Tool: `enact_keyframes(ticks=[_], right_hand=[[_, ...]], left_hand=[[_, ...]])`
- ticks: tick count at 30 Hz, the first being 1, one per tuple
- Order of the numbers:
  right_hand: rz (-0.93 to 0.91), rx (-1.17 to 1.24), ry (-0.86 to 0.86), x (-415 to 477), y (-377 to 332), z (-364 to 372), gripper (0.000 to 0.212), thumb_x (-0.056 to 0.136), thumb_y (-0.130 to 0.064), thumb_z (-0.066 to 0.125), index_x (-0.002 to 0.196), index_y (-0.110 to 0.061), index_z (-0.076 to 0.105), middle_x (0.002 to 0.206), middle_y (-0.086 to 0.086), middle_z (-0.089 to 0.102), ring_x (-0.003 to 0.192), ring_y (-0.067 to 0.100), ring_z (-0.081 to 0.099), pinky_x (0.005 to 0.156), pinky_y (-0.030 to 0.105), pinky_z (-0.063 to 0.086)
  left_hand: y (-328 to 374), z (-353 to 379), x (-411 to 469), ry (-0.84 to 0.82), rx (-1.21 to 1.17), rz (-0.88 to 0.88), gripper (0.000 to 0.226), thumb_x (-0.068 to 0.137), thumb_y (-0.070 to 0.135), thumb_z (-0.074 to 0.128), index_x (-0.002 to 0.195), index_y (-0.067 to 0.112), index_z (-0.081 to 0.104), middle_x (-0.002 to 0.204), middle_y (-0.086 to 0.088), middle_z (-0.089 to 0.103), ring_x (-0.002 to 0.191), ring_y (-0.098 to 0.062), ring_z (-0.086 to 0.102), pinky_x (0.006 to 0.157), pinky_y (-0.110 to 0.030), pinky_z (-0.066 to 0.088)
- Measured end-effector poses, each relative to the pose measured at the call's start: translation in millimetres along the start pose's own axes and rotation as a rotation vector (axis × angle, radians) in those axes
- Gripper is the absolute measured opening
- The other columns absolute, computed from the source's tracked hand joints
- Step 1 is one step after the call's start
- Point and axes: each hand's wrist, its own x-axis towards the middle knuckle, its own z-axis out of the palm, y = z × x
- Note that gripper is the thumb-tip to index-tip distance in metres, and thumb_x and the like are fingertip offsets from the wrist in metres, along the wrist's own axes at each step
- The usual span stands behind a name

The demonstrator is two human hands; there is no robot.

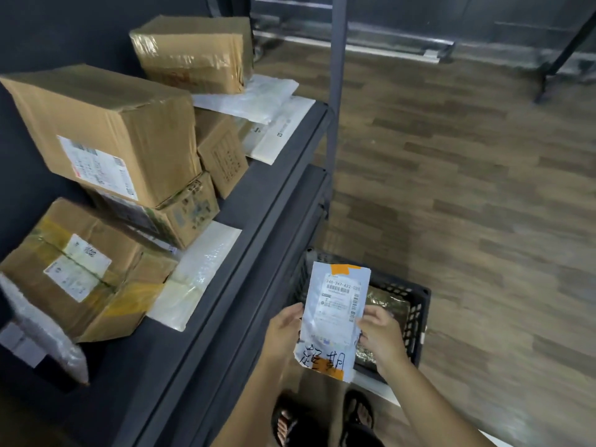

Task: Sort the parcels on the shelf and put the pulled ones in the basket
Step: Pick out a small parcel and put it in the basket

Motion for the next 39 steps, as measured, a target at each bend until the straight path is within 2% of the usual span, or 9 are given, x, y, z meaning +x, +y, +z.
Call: enact_keyframes(ticks=[5,8,13,18,23,27,30,37,39], right_hand=[[0.048,-0.020,0.067,56.2,21.3,2.2,0.014,0.086,-0.004,0.056,0.092,-0.014,0.063,0.095,0.006,0.071,0.088,0.025,0.069,0.086,0.049,0.055],[0.066,-0.031,0.088,100.5,46.4,11.1,0.015,0.088,-0.003,0.055,0.091,-0.016,0.063,0.093,0.004,0.070,0.087,0.022,0.067,0.082,0.042,0.055],[0.080,-0.032,0.114,165.6,103.1,28.1,0.023,0.087,0.006,0.050,0.097,-0.011,0.062,0.084,0.009,0.067,0.068,0.024,0.059,0.062,0.034,0.045],[0.098,-0.082,0.178,214.4,155.9,43.5,0.035,0.082,0.013,0.040,0.091,-0.012,0.063,0.064,0.004,0.058,0.053,0.020,0.051,0.052,0.029,0.037],[0.137,-0.122,0.205,271.1,188.7,57.5,0.027,0.089,0.005,0.042,0.101,-0.011,0.059,0.075,0.015,0.060,0.059,0.024,0.054,0.053,0.031,0.042],[0.074,-0.250,0.174,325.0,210.0,81.3,0.029,0.096,-0.006,0.039,0.118,-0.012,0.056,0.110,0.010,0.066,0.092,0.028,0.065,0.075,0.040,0.056],[0.047,-0.389,0.167,360.4,226.9,91.2,0.031,0.095,-0.005,0.041,0.117,-0.012,0.061,0.108,0.008,0.069,0.082,0.020,0.062,0.054,0.022,0.043],[0.098,-0.463,0.131,436.0,258.5,107.6,0.042,0.087,0.001,0.043,0.124,-0.014,0.057,0.114,0.011,0.067,0.101,0.031,0.062,0.071,0.027,0.044],[0.105,-0.440,0.090,454.5,266.6,113.8,0.047,0.087,0.004,0.041,0.129,-0.014,0.051,0.119,0.011,0.064,0.104,0.030,0.061,0.068,0.024,0.039]], left_hand=[[-29.4,19.6,68.0,-0.037,0.057,-0.034,0.030,0.089,-0.002,0.053,0.094,0.020,0.073,0.092,0.003,0.074,0.093,-0.020,0.069,0.085,-0.034,0.053],[-60.6,24.6,117.5,-0.117,0.097,-0.052,0.033,0.080,0.001,0.054,0.089,0.023,0.076,0.095,-0.002,0.075,0.091,-0.017,0.068,0.083,-0.033,0.051],[-120.8,26.6,179.2,-0.124,0.222,-0.091,0.045,0.094,0.002,0.045,0.139,0.010,0.042,0.132,0.005,0.043,0.126,-0.014,0.042,0.098,-0.029,0.035],[-173.3,30.6,220.9,-0.144,0.297,-0.153,0.047,0.099,0.008,0.043,0.144,0.013,0.033,0.147,-0.003,0.036,0.136,-0.019,0.036,0.092,-0.026,0.031],[-195.2,37.0,281.0,-0.099,0.302,-0.204,0.037,0.099,0.008,0.041,0.132,-0.005,0.045,0.135,0.003,0.045,0.125,-0.013,0.043,0.085,-0.022,0.036],[-203.1,43.2,328.6,-0.093,0.353,-0.211,0.041,0.100,0.017,0.040,0.127,-0.014,0.043,0.101,-0.024,0.061,0.085,-0.011,0.062,0.069,-0.022,0.037],[-217.7,43.3,362.6,-0.103,0.378,-0.227,0.041,0.101,0.020,0.038,0.128,-0.011,0.041,0.063,-0.004,0.058,0.051,0.005,0.057,0.062,-0.022,0.033],[-261.8,48.5,445.8,-0.049,0.413,-0.226,0.030,0.099,0.020,0.041,0.120,0.002,0.053,0.082,-0.008,0.057,0.076,-0.010,0.053,0.067,-0.025,0.035],[-274.0,50.7,467.3,-0.056,0.439,-0.220,0.038,0.100,0.023,0.041,0.129,0.001,0.049,0.111,-0.023,0.060,0.103,-0.026,0.057,0.076,-0.026,0.035]])
